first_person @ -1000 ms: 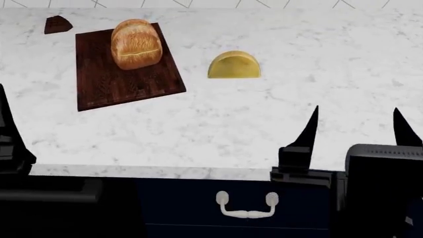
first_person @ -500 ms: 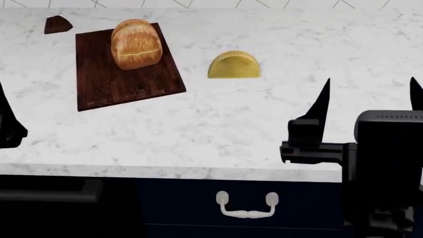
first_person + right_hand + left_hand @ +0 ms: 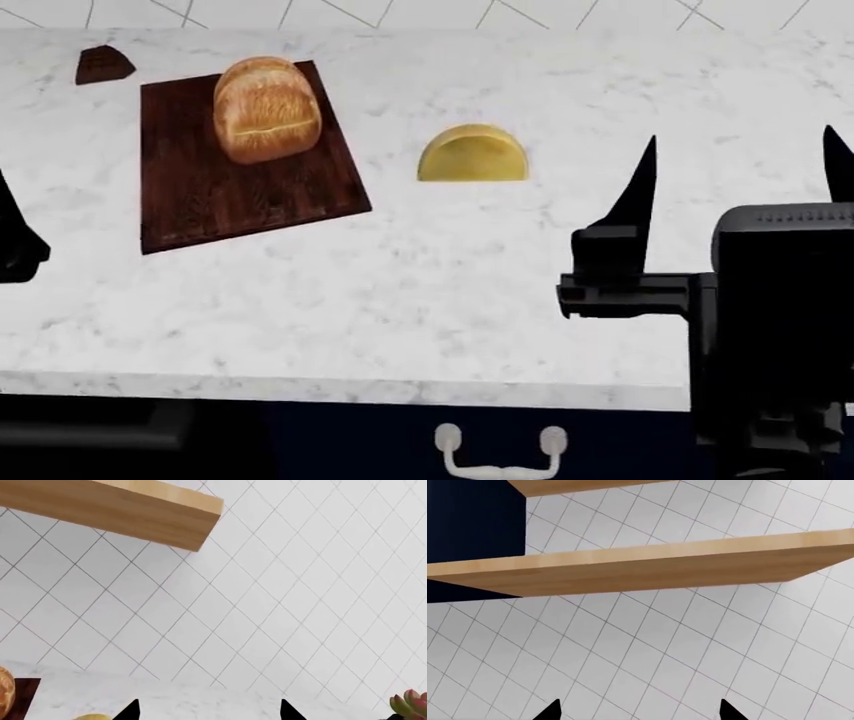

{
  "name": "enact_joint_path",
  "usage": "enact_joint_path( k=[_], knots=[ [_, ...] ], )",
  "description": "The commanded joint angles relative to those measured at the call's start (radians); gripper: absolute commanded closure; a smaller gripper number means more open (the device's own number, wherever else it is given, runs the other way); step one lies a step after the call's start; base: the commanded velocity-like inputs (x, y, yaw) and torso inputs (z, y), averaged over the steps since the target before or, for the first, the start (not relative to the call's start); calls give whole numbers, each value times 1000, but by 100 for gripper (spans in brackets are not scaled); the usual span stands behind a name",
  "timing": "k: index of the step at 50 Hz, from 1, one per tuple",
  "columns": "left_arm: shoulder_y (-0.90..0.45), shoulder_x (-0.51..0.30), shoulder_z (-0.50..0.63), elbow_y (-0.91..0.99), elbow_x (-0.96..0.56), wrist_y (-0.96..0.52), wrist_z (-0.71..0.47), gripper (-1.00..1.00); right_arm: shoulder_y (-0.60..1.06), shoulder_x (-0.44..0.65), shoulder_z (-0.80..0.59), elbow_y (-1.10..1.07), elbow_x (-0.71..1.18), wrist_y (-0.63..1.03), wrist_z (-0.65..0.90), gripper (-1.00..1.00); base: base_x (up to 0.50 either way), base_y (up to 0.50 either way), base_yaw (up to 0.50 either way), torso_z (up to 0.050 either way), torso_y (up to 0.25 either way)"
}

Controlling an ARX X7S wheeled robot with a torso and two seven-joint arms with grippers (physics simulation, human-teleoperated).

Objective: Pick up the wedge of cheese and place it on the slice of bread to prepare a simple cheese on bread dish.

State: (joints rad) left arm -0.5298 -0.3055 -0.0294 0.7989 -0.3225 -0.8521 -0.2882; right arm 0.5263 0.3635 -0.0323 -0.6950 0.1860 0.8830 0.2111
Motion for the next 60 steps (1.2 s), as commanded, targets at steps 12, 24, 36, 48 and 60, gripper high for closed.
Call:
enact_joint_path(
  k=[12, 24, 36, 48, 60],
  knots=[
    [-14, -9, 8, -10, -2, -17, -18, -100, 2, 17, -3, -15, 9, 14, -3, -100, 318, 70, 0, 0, 0],
    [-9, -16, 15, -14, 1, -18, -27, -100, 6, 19, -6, -18, 11, 27, 3, -100, 318, 168, 0, 0, 0],
    [1, -21, 27, -23, 7, -3, -31, -100, -25, 18, 14, -3, 16, -8, 3, -100, 311, 145, 0, 0, 0],
    [4, -22, 24, -22, 0, -2, -36, -100, -28, 20, 13, -3, 20, -9, 5, -100, 310, 0, 0, 0, 1],
    [15, -25, 22, -25, -1, 9, -40, -100, -42, 24, 19, -6, 23, -17, 6, -100, 311, 0, 0, 0, 0]
  ],
)
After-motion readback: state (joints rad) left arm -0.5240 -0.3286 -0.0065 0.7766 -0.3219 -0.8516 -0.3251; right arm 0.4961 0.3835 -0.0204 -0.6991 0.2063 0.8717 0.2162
